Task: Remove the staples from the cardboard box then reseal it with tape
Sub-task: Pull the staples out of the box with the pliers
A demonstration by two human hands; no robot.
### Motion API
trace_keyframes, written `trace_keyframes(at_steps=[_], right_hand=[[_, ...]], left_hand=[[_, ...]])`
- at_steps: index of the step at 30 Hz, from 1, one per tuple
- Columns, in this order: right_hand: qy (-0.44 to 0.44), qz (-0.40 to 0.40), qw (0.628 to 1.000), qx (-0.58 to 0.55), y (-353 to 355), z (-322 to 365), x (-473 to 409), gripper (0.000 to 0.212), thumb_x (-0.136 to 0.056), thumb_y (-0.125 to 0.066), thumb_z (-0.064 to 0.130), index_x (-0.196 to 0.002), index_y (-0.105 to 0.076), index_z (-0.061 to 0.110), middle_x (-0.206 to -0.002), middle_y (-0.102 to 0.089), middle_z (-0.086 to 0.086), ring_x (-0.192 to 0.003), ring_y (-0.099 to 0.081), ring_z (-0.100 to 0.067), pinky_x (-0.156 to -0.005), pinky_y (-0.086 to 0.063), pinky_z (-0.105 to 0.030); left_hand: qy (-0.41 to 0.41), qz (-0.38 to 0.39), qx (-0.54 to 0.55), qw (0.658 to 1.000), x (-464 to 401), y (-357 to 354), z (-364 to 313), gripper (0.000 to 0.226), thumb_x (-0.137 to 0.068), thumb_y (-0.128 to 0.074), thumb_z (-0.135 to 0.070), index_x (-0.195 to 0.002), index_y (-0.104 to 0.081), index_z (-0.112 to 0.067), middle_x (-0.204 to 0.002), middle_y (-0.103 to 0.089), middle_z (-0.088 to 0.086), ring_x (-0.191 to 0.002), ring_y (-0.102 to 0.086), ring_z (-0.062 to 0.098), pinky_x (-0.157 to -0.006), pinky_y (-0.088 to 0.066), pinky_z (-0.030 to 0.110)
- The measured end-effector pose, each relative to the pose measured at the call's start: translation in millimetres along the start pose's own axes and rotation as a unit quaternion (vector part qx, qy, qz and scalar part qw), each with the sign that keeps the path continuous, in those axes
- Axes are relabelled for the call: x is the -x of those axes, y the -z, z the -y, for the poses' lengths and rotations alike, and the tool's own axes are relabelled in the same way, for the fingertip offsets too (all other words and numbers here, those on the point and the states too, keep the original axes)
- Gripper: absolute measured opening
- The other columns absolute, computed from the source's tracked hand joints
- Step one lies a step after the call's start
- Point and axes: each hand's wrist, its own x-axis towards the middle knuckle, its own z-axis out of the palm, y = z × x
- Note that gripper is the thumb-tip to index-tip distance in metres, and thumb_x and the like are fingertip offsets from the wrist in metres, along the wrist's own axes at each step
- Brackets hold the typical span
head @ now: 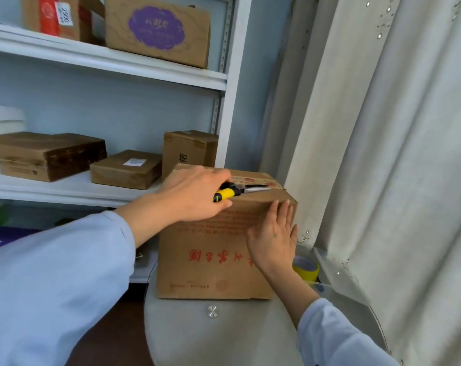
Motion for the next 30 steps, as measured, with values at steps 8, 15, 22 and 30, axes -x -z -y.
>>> trace_keyframes(at_steps=[8,15,22,30], right_hand=[[0.091,0.007,0.995,-0.033,-10.8,37.2,-2.7,0.075,-0.097,-0.043,0.043,-0.153,0.003,0.022,-0.16,0.015,-0.005,-0.145,0.022,-0.024,-0.119,-0.008,-0.039],[0.055,0.058,0.994,-0.08,-6.8,44.5,-21.1,0.111,-0.074,-0.047,0.079,-0.153,0.003,0.019,-0.158,0.021,-0.01,-0.143,0.025,-0.028,-0.118,-0.001,-0.047],[0.097,-0.032,0.988,-0.116,-30.2,98.1,11.8,0.095,-0.071,-0.049,0.077,-0.143,-0.036,0.017,-0.15,-0.034,-0.006,-0.148,-0.006,-0.028,-0.113,-0.017,-0.061],[0.097,-0.058,0.986,-0.124,-31.7,90.3,0.4,0.058,-0.075,-0.063,0.053,-0.122,-0.049,0.021,-0.124,-0.046,-0.001,-0.129,-0.035,-0.023,-0.107,-0.027,-0.063]], left_hand=[[0.163,0.024,-0.015,0.986,11.5,-8.8,41.1,0.037,-0.095,-0.04,-0.052,-0.117,-0.041,-0.023,-0.072,-0.049,-0.006,-0.065,-0.05,0.016,-0.048,-0.034,0.027],[0.133,0.031,0.104,0.985,8.4,4.9,36.5,0.029,-0.094,-0.042,-0.051,-0.107,-0.045,-0.025,-0.081,-0.057,-0.006,-0.071,-0.056,0.013,-0.055,-0.044,0.031],[0.127,0.011,0.12,0.985,3.0,0.3,27.6,0.035,-0.091,-0.05,-0.05,-0.116,-0.048,-0.025,-0.099,-0.061,-0.003,-0.084,-0.055,0.018,-0.065,-0.045,0.031],[0.156,-0.003,0.145,0.977,7.3,-9.6,29.6,0.042,-0.089,-0.051,-0.054,-0.12,-0.051,-0.025,-0.112,-0.061,-0.002,-0.095,-0.056,0.018,-0.073,-0.047,0.031]])
